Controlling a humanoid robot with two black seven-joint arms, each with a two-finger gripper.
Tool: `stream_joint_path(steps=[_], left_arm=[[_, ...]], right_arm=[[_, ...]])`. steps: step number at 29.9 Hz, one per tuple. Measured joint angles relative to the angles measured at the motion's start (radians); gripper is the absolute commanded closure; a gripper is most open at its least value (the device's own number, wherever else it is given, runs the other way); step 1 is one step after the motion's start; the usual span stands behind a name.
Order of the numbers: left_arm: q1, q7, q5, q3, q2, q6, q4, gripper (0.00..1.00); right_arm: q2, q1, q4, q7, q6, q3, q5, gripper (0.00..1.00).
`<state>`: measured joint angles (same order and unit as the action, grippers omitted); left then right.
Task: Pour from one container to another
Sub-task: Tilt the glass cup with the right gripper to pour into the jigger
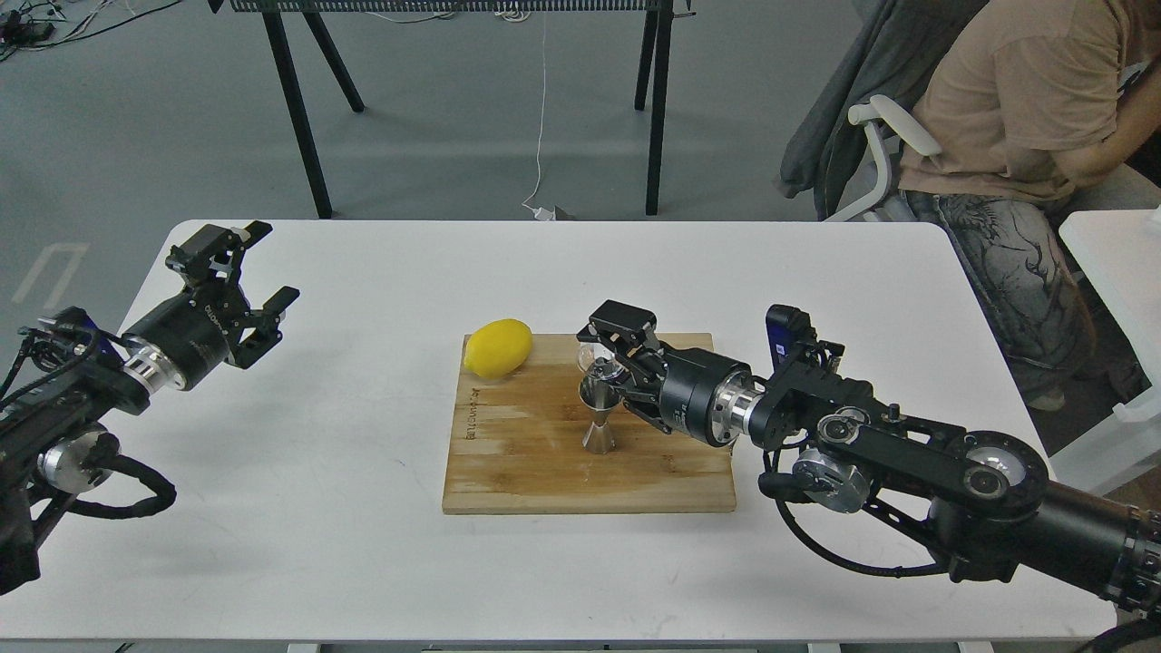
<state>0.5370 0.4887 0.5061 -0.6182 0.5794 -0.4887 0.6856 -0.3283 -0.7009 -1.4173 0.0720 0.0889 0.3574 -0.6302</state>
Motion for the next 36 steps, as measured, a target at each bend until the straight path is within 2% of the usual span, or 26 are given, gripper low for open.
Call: stream_joint_path(steps=[36], left_arm=[[-0.002,0.000,0.000,0.000,-0.004,0.000,0.000,0.05]], right_arm=[[-0.022,-0.035,-0.002,-0.003,0.000,-0.037,-0.130,0.61]])
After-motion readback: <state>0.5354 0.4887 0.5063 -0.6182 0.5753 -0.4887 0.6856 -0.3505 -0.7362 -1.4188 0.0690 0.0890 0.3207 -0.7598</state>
